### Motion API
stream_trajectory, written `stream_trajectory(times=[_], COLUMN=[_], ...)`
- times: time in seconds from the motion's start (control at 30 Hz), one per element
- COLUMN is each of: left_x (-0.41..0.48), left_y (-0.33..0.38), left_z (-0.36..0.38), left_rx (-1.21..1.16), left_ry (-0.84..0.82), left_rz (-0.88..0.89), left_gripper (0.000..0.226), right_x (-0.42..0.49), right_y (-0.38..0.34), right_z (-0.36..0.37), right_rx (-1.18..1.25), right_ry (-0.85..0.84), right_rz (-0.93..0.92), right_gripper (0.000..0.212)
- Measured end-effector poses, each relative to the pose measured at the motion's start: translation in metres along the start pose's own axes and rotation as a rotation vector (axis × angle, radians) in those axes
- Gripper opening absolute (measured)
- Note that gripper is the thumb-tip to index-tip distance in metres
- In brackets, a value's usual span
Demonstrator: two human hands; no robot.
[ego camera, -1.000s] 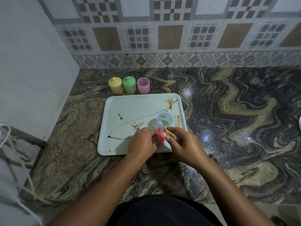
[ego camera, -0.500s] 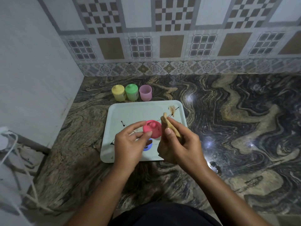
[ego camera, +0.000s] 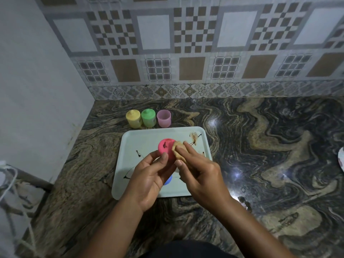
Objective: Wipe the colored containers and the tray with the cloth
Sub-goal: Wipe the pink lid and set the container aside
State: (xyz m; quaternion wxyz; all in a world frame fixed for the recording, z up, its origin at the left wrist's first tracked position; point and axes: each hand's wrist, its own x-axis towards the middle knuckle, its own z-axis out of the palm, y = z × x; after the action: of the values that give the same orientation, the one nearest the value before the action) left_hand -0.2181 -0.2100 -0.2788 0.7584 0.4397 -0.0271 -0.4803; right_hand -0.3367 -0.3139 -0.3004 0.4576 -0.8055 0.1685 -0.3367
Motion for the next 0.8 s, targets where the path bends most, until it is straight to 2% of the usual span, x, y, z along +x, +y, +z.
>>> stream_trajectory(times=[0.17, 0.37, 0.47, 0.63, 0.8], left_x=[-0.007, -0.013, -0.014, -0.02, -0.023], left_y=[0.006, 0.013, 0.016, 0.012, 0.017], left_z=[0.001, 0.007, 0.012, 0.016, 0.013], left_rx=[0.121, 0.13, 0.141, 0.349, 0.395], left_ry=[0.014, -0.048, -0.022, -0.024, -0.001], left_rz=[0.072, 0.101, 0.135, 0.311, 0.28], left_gripper=[0.036, 0.037, 0.042, 0.032, 0.032], right_x=[0.002, 0.009, 0.007, 0.008, 0.015], right_y=[-0.002, -0.019, -0.023, -0.027, -0.025], right_z=[0.001, -0.003, 0.0, 0.004, -0.001], right_rx=[-0.042, 0.102, 0.026, -0.042, -0.034], right_ry=[0.044, 0.034, 0.023, 0.073, 0.092], right_rz=[-0.098, 0.008, -0.03, -0.141, -0.127], right_gripper=[0.036, 0.036, 0.041, 0.04, 0.035])
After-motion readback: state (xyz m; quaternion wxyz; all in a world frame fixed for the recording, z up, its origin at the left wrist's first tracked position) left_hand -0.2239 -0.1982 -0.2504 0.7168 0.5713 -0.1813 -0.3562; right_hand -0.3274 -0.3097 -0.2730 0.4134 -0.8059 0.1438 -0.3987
